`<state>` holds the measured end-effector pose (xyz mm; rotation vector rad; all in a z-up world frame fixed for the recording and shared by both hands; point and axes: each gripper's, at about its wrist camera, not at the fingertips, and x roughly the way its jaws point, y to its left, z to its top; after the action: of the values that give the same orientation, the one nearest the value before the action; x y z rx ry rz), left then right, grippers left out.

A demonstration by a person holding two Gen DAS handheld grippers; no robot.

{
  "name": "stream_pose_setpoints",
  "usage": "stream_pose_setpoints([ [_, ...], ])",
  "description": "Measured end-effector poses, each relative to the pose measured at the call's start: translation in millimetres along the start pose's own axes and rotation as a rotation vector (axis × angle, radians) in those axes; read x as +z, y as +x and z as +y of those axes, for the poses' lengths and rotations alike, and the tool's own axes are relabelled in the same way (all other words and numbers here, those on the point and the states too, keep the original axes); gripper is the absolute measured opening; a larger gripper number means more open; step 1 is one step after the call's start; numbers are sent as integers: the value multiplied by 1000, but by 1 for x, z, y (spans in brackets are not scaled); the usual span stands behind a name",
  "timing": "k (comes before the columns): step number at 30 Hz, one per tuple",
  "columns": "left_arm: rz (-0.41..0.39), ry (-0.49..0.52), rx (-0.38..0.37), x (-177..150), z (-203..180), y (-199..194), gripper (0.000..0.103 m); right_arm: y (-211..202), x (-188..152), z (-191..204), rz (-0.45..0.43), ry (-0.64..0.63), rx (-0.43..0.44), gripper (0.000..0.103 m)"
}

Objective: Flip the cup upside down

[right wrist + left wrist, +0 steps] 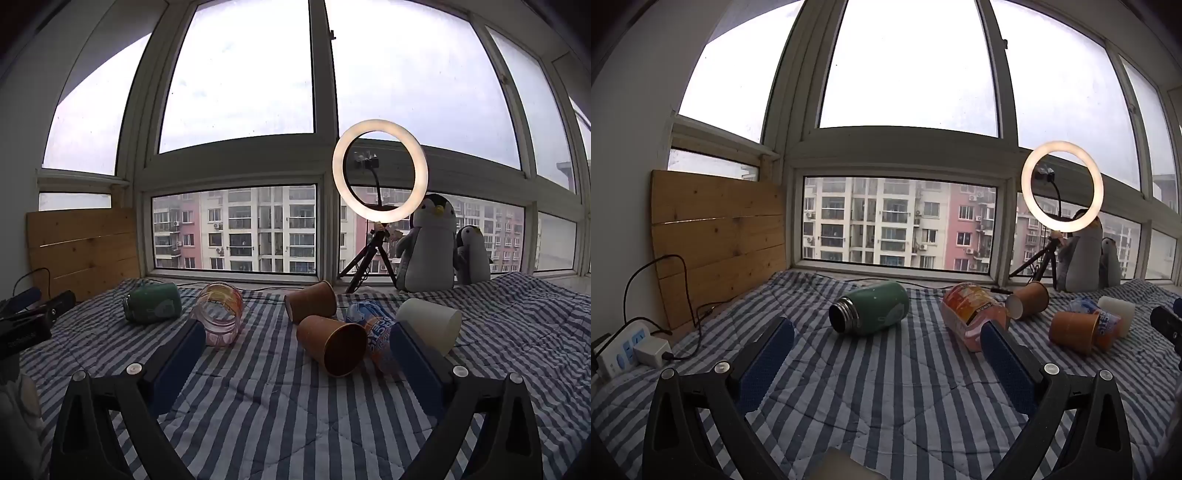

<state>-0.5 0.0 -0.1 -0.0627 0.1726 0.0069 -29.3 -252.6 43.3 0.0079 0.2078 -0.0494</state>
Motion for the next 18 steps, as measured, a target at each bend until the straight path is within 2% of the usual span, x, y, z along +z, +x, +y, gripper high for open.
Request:
stream_pose_setpoints([
  [7,-1,-7,0,7,3,-1,102,-1,-1,0,-9,0,4,99],
  [18,-40,46,-35,13,-11,-15,102,1,-1,2,-5,0,-4,99],
])
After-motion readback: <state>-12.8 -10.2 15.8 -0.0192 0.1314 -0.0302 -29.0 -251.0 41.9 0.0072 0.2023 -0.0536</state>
